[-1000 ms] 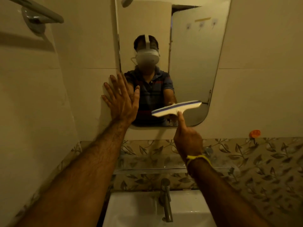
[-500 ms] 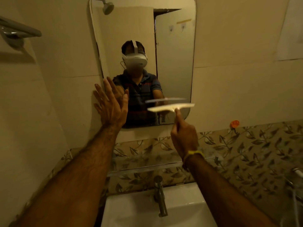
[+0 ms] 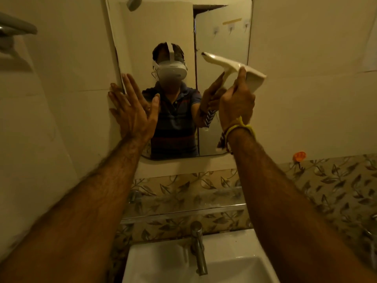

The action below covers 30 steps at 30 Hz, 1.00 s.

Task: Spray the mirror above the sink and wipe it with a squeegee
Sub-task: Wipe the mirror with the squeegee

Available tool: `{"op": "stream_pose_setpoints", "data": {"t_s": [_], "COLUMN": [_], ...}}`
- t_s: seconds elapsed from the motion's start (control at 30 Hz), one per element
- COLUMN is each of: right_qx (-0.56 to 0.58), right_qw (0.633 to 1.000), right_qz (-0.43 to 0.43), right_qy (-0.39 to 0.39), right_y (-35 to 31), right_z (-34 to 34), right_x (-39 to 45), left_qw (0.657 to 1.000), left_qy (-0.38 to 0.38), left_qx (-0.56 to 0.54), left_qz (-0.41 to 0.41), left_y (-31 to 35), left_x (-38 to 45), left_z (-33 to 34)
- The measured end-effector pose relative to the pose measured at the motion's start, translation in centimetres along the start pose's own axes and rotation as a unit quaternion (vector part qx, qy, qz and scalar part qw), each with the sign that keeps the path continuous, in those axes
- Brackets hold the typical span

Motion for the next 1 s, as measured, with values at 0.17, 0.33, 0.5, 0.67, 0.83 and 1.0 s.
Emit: {"op": "stream_pose_setpoints", "data": {"t_s": [0.17, 0.33, 0.5, 0.67, 0.83, 1.0], "right_qx": [-0.012, -0.023, 0.002, 0.051, 0.147, 0.087], "right_qw": [0.995, 0.975, 0.951, 0.934, 0.976, 0.996], "right_qz": [0.099, 0.192, 0.250, 0.269, 0.117, -0.004], "right_qy": [-0.028, -0.108, -0.183, -0.229, -0.109, -0.020], "right_y": [6.7, 8.7, 7.5, 5.1, -2.6, -12.0], "right_z": [-0.9, 0.2, 0.7, 0.8, -0.3, 0.7], "right_x": [-9.0, -17.6, -20.0, -18.8, -8.7, 4.8], "left_qw": [1.000, 0.999, 0.999, 0.999, 0.995, 0.993], "left_qy": [0.006, 0.026, 0.015, 0.001, 0.058, 0.069], "left_qx": [0.023, 0.035, 0.031, 0.000, -0.019, -0.033], "left_qz": [0.011, 0.013, 0.027, 0.054, 0.073, 0.086], "left_y": [0.1, 0.1, -0.4, -0.5, -0.2, 1.8], "left_x": [-0.8, -1.2, -1.3, -1.0, 1.0, 8.0], "left_z": [0.8, 0.9, 0.3, -0.8, -3.8, -5.8]}}
Point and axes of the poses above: each hand's wrist, its own x-axis towards the middle knuckle, its own z-axis out of the palm, y = z × x, the point moved 8 cm from there along x, towards the middle knuckle
